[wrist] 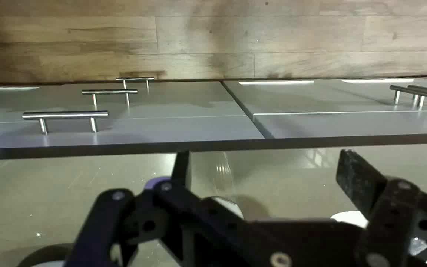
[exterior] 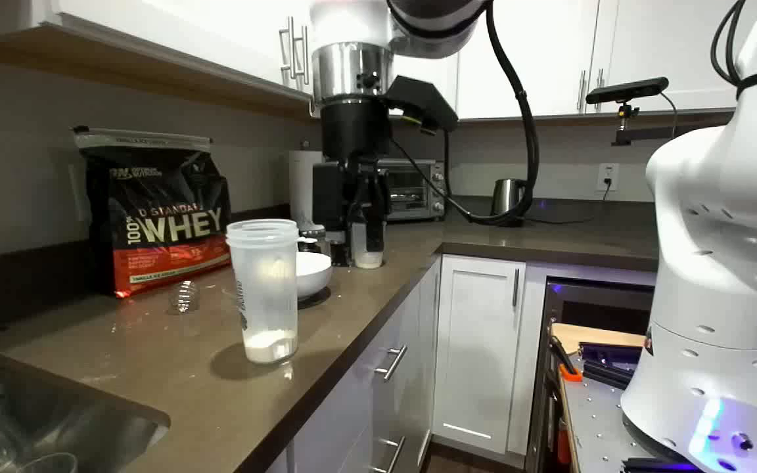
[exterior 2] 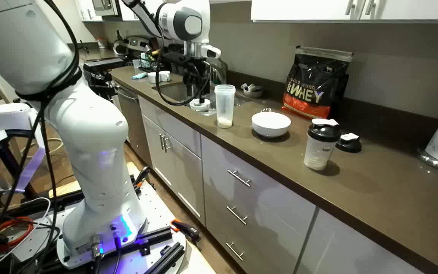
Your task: Take a scoop of whey from the bowl and put it in the shaker bottle
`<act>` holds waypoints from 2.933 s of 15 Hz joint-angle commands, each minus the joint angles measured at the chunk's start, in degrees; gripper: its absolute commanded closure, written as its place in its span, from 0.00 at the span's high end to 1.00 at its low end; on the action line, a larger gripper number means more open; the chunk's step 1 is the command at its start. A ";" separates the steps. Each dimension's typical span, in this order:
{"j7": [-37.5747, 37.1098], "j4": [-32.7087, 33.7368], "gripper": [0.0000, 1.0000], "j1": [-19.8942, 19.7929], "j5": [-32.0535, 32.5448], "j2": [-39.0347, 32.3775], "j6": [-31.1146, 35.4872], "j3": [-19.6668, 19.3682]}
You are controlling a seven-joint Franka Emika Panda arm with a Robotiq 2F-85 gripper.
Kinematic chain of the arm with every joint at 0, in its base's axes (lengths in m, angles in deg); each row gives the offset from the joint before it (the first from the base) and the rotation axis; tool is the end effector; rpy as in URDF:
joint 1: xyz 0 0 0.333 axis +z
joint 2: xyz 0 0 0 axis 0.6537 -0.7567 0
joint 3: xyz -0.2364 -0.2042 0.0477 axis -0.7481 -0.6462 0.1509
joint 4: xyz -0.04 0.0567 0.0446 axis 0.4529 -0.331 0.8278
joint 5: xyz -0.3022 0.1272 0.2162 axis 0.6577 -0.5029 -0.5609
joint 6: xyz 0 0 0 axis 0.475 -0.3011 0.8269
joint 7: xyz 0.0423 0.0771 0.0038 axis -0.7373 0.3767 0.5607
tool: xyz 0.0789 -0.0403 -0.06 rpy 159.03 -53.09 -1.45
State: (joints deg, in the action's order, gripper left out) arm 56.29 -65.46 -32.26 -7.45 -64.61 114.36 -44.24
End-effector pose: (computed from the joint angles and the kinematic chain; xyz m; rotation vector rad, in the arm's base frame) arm 0.4064 0.1653 0.4001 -3.0763 0.0101 0.0740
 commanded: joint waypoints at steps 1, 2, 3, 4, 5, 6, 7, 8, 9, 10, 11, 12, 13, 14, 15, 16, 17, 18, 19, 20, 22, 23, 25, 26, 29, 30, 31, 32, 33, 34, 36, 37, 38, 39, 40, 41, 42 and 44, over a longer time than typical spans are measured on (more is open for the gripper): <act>-0.08 0.05 1.00 0.34 0.13 -0.02 -0.07 -0.34; -0.08 0.05 1.00 0.34 0.13 -0.02 -0.07 -0.34; -0.08 0.05 1.00 0.34 0.13 -0.02 -0.07 -0.35; -0.08 0.05 1.00 0.34 0.13 -0.02 -0.07 -0.35; -0.08 0.05 1.00 0.34 0.13 -0.02 -0.07 -0.35; -0.08 0.05 1.00 0.34 0.13 -0.02 -0.07 -0.35; -0.08 0.05 1.00 0.34 0.13 -0.02 -0.07 -0.35; -0.08 0.05 1.00 0.34 0.13 -0.02 -0.07 -0.35; -0.08 0.05 1.00 0.34 0.13 -0.02 -0.07 -0.35; -0.16 0.64 1.00 -0.18 0.82 -0.63 -0.01 -0.59; 0.00 0.97 1.00 -0.51 1.33 -0.91 0.02 -0.88; -0.03 1.53 1.00 -1.08 2.17 -1.33 0.08 -1.31; 0.21 1.92 1.00 -1.45 2.65 -1.59 0.05 -1.81; 0.29 2.43 1.00 -2.00 3.63 -1.99 0.25 -2.36; 0.38 3.22 1.00 -2.63 4.56 -2.60 0.38 -2.96; 0.55 4.01 1.00 -3.23 5.77 -3.20 0.55 -3.53; 0.90 4.91 1.00 -3.80 6.98 -3.89 0.73 -4.11; 1.15 5.92 1.00 -4.40 8.19 -4.65 0.84 -4.75; 1.11 6.69 1.00 -4.83 9.21 -5.30 1.00 -5.23; 1.43 7.82 1.00 -5.29 10.23 -6.28 1.25 -5.88; 2.46 9.70 1.00 -5.87 11.67 -8.15 2.02 -6.90; 2.81 10.53 1.00 -6.01 12.39 -9.10 2.55 -7.32; 4.31 12.56 1.00 -6.38 13.91 -11.30 3.17 -8.14; 5.12 13.77 1.00 -6.42 14.70 -12.58 3.37 -8.59; 8.02 16.63 1.00 -6.39 16.79 -15.65 3.73 -9.66; 9.76 17.56 1.00 -6.37 17.23 -16.62 3.54 -9.98; 11.10 18.30 1.00 -6.35 17.68 -17.44 3.44 -10.23; 13.20 19.06 1.00 -6.38 17.77 -18.19 3.20 -10.50; 15.03 19.70 1.00 -6.39 17.75 -18.90 2.97 -10.71; 17.38 20.36 1.00 -6.42 17.60 -19.55 2.76 -10.91; 22.24 21.66 1.00 -6.57 17.05 -20.71 1.94 -11.21; 23.77 22.13 1.00 -6.65 17.36 -21.24 1.99 -11.34; 23.84 22.88 1.00 -6.79 17.13 -21.76 2.24 -11.52; 20.88 20.53 1.00 -6.34 16.83 -20.21 3.06 -11.28; 21.51 21.04 1.00 -6.41 16.84 -20.65 3.05 -11.40; 21.91 21.48 1.00 -6.44 16.84 -20.98 3.05 -11.49; 22.08 21.73 1.00 -6.45 16.85 -21.20 3.05 -11.53; 22.13 21.80 1.00 -6.45 16.85 -21.30 3.05 -11.53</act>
State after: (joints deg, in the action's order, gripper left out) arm 78.45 -43.74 -38.41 9.37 -85.90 117.53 -56.10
